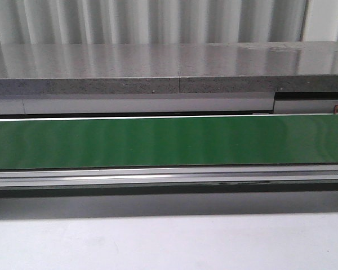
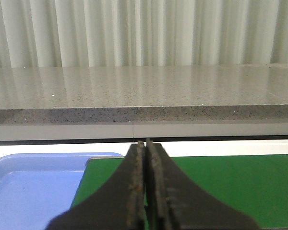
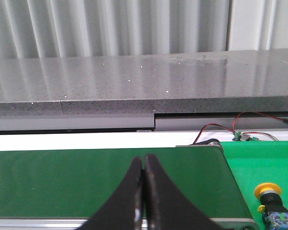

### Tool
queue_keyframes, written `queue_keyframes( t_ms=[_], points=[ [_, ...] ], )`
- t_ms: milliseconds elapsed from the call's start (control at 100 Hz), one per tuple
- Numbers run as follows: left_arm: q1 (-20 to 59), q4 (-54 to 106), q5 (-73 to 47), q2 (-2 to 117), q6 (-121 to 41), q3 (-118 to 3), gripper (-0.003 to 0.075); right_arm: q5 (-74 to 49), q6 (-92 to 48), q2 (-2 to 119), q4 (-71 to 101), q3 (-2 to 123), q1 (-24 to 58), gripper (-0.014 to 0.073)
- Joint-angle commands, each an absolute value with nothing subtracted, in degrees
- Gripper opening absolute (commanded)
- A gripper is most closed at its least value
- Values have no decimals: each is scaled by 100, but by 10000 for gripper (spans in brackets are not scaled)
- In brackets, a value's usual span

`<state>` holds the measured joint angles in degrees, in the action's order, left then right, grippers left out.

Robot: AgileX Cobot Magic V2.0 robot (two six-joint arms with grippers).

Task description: Move button from right to left

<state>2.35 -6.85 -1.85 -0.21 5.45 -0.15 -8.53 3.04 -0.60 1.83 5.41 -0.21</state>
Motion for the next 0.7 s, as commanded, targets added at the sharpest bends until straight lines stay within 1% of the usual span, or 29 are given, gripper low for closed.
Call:
queue_keyframes(
  t_ms=[0, 130, 260, 380, 510, 690],
  points=[
    [209, -677, 307, -223, 585, 126, -20, -1255, 284, 119, 199, 1200, -31, -67],
    [209, -677, 307, -223, 585, 126, -20, -2204, 284, 717, 199, 1991, -31, -67],
    [209, -677, 307, -223, 585, 126, -20, -3299, 284, 1578, 194, 2773, -31, -67],
    [209, -677, 307, -223, 585, 126, -20, -3980, 284, 2345, 194, 3361, -31, -67],
    [209, -677, 307, -223, 585, 126, -20, -4082, 284, 2928, 200, 3646, -31, -67],
    [209, -677, 307, -223, 585, 126, -20, -3972, 284, 3281, 200, 3652, -31, -67]
  ],
)
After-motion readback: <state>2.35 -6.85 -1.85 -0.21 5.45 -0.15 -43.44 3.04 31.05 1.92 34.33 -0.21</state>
